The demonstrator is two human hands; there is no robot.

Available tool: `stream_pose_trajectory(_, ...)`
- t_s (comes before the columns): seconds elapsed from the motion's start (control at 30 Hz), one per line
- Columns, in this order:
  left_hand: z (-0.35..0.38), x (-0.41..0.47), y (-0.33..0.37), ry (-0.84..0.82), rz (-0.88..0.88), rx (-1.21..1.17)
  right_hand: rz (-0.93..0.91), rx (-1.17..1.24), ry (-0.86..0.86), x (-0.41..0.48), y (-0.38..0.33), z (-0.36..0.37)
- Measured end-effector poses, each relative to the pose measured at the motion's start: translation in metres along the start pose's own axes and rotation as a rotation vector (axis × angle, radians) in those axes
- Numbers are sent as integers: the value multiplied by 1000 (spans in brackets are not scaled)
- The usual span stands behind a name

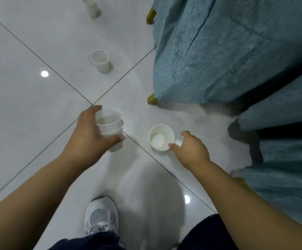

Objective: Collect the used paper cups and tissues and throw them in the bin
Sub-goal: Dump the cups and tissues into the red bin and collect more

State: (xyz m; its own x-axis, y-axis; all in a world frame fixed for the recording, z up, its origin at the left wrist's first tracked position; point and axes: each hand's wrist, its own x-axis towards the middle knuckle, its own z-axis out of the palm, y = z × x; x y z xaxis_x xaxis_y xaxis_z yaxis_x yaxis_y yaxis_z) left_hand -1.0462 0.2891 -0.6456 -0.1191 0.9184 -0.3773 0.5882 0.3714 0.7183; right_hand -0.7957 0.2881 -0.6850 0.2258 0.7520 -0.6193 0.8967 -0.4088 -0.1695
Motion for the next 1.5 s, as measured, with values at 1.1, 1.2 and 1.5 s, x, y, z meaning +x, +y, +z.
stream_pose_trajectory(1.1,-134,107,7,72,-23,-205,-352,-324,223,49,-218,-116)
stream_pose_trajectory(1.2,-135,140,19,85,42,-174,-396,-379,289,70,-240,-149)
stream_pose_trajectory(1.5,-93,250,-4,156,10,-234,-368,-482,419,175,-286,-143)
